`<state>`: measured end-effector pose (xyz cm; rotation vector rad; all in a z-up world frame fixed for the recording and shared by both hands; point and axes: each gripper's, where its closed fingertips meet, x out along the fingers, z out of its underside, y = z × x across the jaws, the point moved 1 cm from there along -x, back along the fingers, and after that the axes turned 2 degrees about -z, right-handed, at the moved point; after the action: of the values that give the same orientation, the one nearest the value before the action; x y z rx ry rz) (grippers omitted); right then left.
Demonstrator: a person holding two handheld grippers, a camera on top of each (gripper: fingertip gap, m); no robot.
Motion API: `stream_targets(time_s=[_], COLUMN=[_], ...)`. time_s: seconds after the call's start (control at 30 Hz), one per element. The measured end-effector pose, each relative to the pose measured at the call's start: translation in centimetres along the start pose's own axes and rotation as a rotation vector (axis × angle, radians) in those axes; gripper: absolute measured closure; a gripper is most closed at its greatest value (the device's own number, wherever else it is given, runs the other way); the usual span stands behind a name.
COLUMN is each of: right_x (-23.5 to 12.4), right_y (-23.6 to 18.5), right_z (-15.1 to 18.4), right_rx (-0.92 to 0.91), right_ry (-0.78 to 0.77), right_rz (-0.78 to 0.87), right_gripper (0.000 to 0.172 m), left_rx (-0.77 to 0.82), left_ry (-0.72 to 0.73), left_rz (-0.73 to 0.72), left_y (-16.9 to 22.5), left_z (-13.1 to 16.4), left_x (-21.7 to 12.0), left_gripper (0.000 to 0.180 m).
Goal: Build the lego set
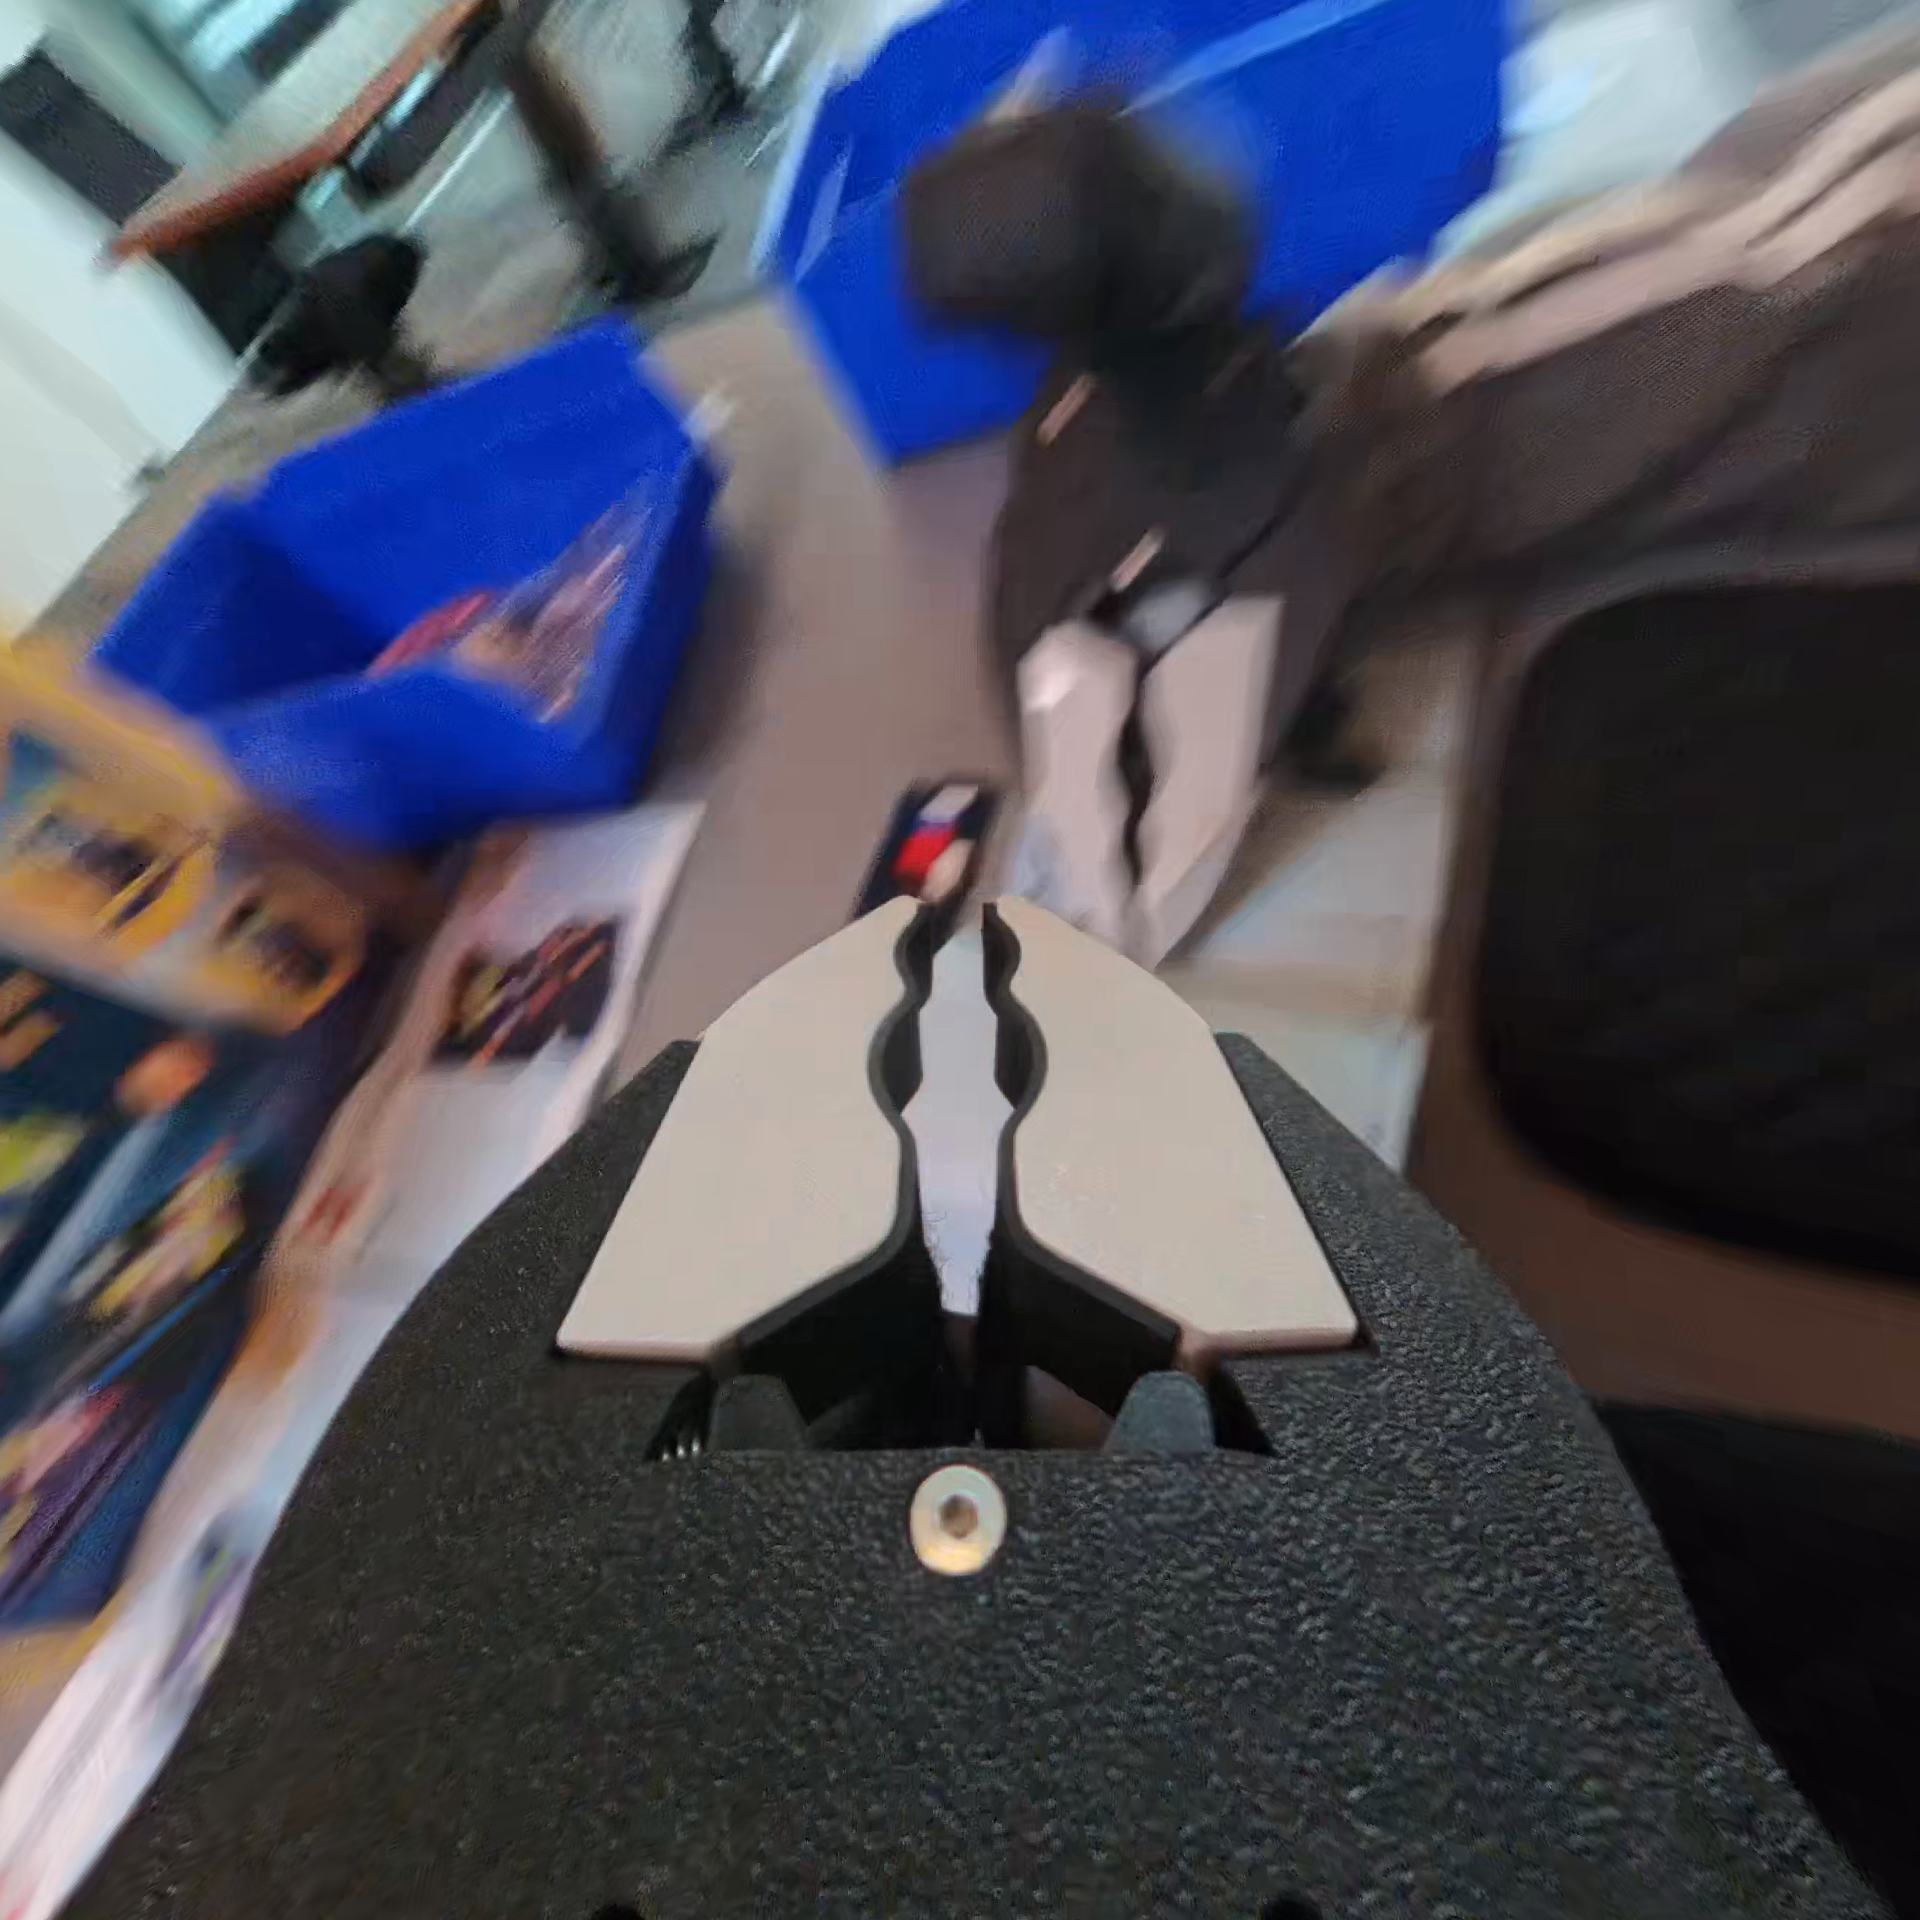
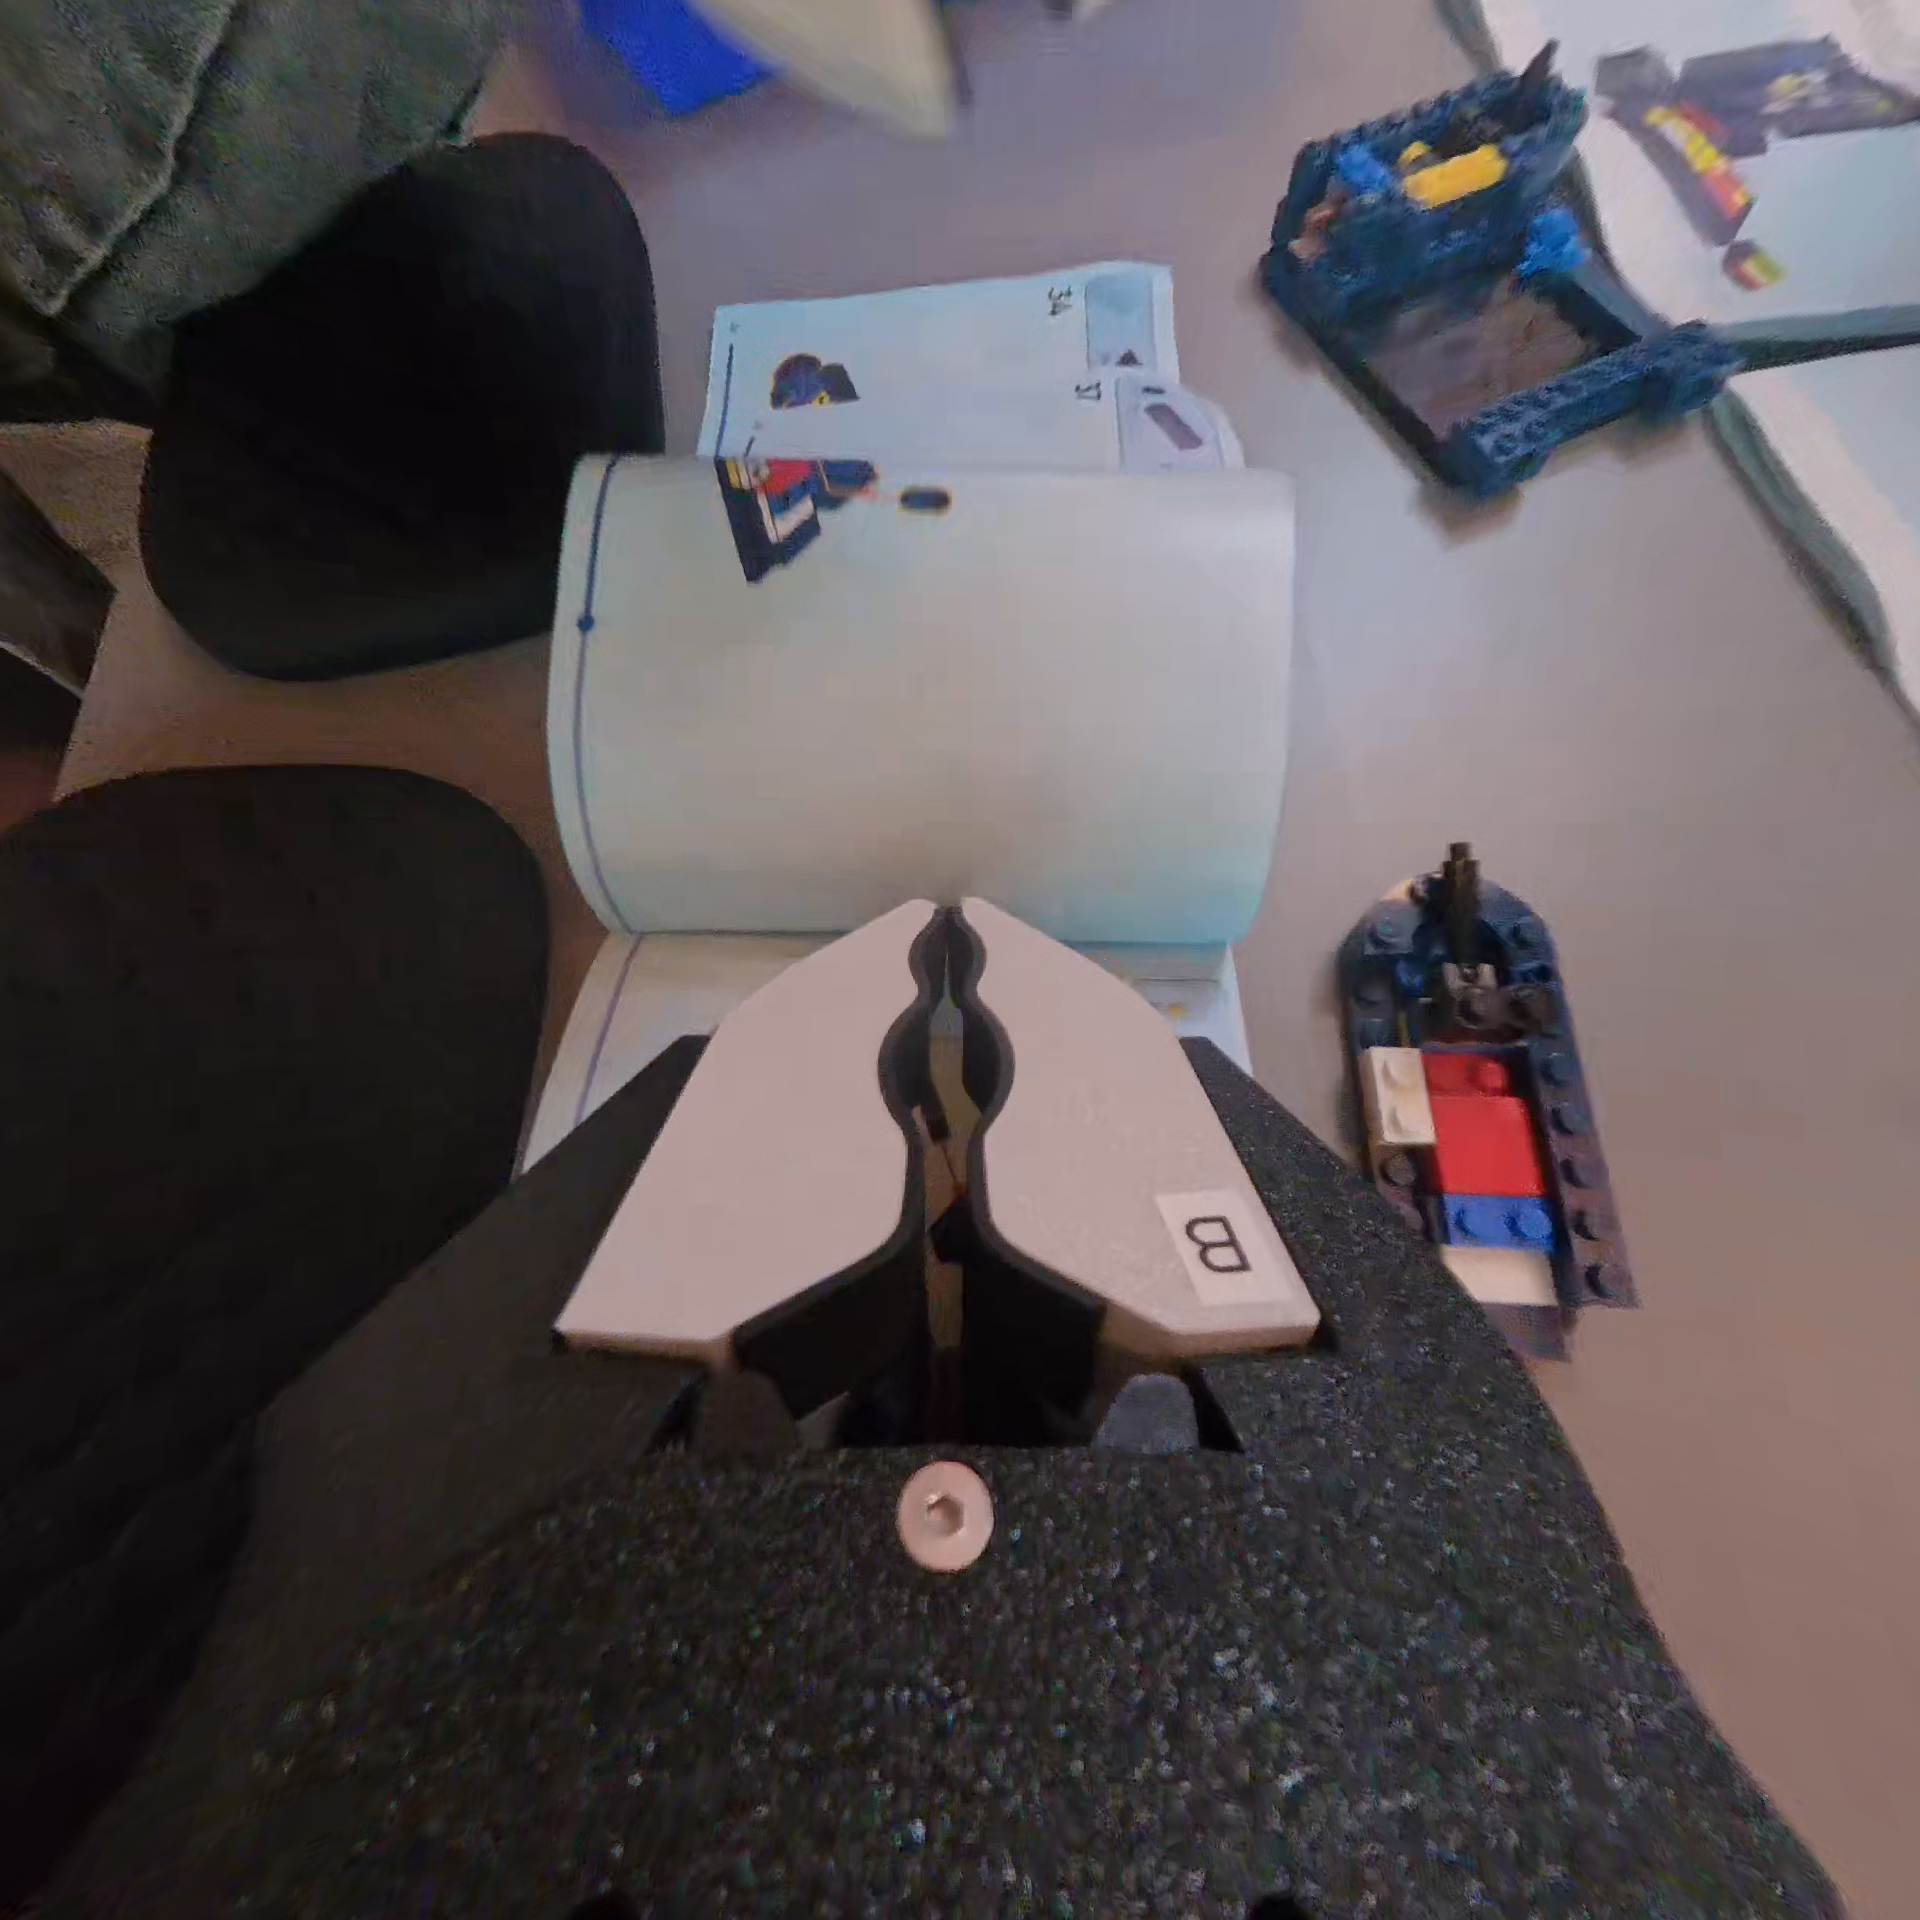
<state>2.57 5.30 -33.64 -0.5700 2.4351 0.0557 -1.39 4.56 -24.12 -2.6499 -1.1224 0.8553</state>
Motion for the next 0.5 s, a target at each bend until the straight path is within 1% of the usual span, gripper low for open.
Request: stream_targets(time_s=[0.03,0.07,0.13,0.17,0.23,0.27,0.33,0.37,0.4,0.5], right_x=[0.7,1.2,1.4,1.4,1.5,1.4,1.3,1.2,1.2,0.9], right_y=[-0.2,-0.2,-0.2,-0.3,-0.2,-0.3,-0.2,-0.2,-0.2,-0.2], right_z=[0.4,0.7,0.2,0.3,0.5,0.4,0.5,0.5,0.6,0.5], right_rx=[0.005,0.002,-0.02,-0.03,-0.033,-0.027,0.006,0.025,0.041,0.066], right_ry=[-0.026,-0.069,-0.045,-0.054,-0.069,-0.061,-0.058,-0.056,-0.055,-0.04], right_rz=[-0.012,-0.005,0.013,0.019,0.024,0.017,-0.003,-0.014,-0.022,-0.034], right_gripper=[0.172,0.172,0.172,0.172,0.172,0.172,0.172,0.172,0.172,0.171], left_rx=[0.011,0.047,0.181,0.23,0.253,0.233,0.144,0.085,0.04,-0.036], left_ry=[0.034,0.008,-0.152,-0.242,-0.394,-0.452,-0.576,-0.542,-0.557,-0.55], left_rz=[0.078,0.138,0.197,0.193,0.159,0.164,0.233,0.251,0.271,0.297], left_y=[2.1,4.1,6.6,6.9,6.2,5.9,6.0,6.1,6.1,5.8], left_z=[-1.1,-1.2,0.8,2.2,4.9,6.1,8.5,8.4,8.8,9.2], left_x=[1.3,2.6,4.5,5.1,5.5,5.3,4.2,4.1,3.6,3.0], left_gripper=[0.172,0.173,0.172,0.172,0.173,0.175,0.178,0.179,0.18,0.18])
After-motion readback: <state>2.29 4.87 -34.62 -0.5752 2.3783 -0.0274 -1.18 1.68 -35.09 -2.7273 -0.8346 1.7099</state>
